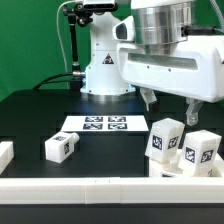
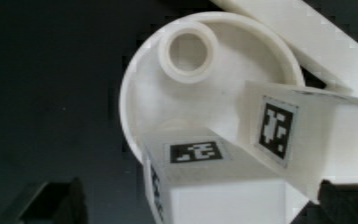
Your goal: Assemble stool
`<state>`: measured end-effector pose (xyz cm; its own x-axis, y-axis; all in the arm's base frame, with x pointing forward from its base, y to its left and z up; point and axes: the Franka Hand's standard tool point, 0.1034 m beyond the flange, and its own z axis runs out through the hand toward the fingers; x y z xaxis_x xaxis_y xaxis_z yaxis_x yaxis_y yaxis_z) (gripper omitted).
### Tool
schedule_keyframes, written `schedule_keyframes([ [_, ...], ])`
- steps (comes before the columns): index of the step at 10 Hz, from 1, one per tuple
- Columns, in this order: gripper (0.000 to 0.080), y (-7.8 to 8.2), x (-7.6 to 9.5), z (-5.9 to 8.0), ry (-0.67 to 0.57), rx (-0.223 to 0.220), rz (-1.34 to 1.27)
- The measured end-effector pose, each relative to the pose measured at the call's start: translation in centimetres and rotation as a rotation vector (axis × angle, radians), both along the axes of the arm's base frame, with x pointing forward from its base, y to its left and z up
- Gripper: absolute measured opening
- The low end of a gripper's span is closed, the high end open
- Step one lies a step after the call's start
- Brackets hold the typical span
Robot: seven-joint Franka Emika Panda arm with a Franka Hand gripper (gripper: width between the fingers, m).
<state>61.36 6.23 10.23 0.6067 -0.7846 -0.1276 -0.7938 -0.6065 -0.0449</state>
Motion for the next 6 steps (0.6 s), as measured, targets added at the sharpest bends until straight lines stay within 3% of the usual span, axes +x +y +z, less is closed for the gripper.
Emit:
schedule_keyframes([
  [3, 0.0649, -0.11, 0.02, 0.00, -0.025, 0.007, 0.183],
  [6, 0.0649, -0.71, 0.28, -0.27, -0.095, -0.004, 0.550],
])
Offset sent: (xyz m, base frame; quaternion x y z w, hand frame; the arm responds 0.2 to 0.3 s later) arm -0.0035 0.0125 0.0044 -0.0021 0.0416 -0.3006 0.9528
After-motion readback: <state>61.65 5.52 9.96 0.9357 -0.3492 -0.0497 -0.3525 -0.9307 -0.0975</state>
